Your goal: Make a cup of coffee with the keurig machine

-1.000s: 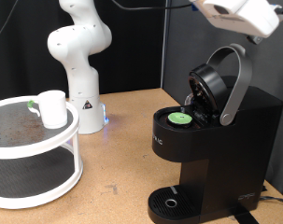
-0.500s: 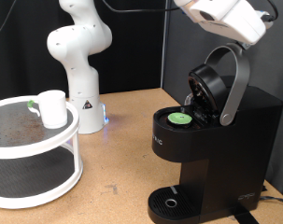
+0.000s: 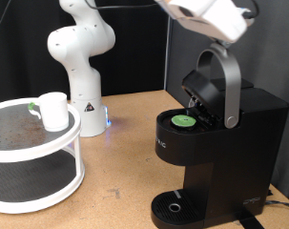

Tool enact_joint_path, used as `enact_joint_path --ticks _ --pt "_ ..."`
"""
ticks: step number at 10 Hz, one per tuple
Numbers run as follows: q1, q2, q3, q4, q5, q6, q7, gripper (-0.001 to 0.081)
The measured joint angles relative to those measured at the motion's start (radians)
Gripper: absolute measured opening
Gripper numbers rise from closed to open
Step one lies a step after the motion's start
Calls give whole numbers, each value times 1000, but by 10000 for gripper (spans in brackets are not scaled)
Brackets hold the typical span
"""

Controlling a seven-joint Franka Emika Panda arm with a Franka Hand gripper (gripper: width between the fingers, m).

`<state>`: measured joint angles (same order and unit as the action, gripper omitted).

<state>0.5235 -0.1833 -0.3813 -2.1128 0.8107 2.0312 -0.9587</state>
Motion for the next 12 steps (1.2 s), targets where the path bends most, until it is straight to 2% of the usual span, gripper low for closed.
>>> enact_joint_path --ticks 3,7,9,12 --pt "-47 -29 -30 -36 -88 -20 0 0" --pt "-107 -18 -47 -107 -204 54 2 0" --pt "-119 6 -53 -144 -238 111 0 0" --pt "-124 53 -66 -191 -231 180 -56 0"
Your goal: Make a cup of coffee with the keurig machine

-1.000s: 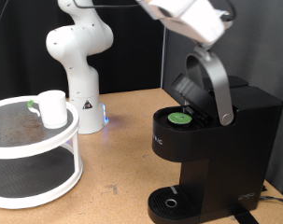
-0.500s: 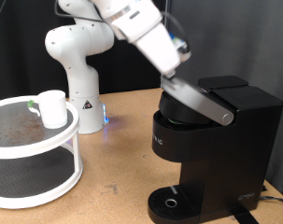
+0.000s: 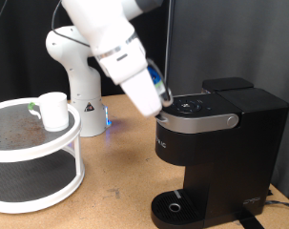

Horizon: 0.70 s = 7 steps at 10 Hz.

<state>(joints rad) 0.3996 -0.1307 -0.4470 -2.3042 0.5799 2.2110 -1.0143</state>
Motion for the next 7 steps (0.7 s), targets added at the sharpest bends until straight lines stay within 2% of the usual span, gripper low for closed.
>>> enact_joint_path --ticks 5,7 --pt "-3 35 -34 -13 126 17 -139 0" --pt "-2 18 -51 -9 297 -6 -290 0"
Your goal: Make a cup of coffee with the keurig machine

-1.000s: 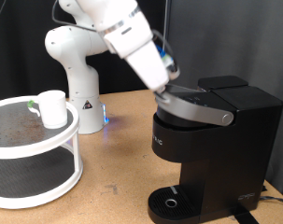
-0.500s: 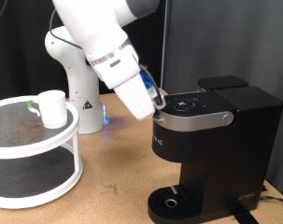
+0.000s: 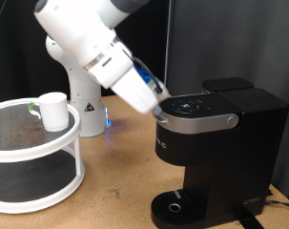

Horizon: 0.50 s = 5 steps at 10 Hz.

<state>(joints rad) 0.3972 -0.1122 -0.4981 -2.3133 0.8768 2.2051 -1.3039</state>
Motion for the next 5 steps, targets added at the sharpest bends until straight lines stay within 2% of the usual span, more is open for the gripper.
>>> enact_joint_path --ticks 1,2,4,5 --pt "-1 -22 -17 6 67 -46 -58 0" --pt "-3 -44 -33 11 87 -92 -77 0" --pt "-15 -76 -55 35 67 -202 -47 0" --pt "-15 -75 -53 31 67 -185 -47 0"
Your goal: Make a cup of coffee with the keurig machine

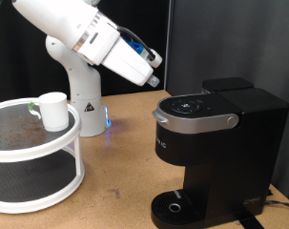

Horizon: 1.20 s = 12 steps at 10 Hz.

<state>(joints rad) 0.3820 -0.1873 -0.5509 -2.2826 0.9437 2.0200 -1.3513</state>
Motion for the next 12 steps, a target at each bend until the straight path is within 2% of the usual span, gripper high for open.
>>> enact_joint_path --ticks 1,6,8,9,10,11,12 --pt "-2 -1 -2 -4 -32 -29 2 0" --pt "-64 -63 -79 -4 -242 -411 -11 0" --pt "-88 -122 -94 -29 -253 -437 -24 0" --pt "-88 -121 -91 -32 -253 -422 -22 0" --pt "-91 -127 -88 -46 -237 -371 -13 0" --pt "-103 -148 -87 -73 -222 -329 20 0" --pt "-128 -176 -91 -96 -225 -324 61 0"
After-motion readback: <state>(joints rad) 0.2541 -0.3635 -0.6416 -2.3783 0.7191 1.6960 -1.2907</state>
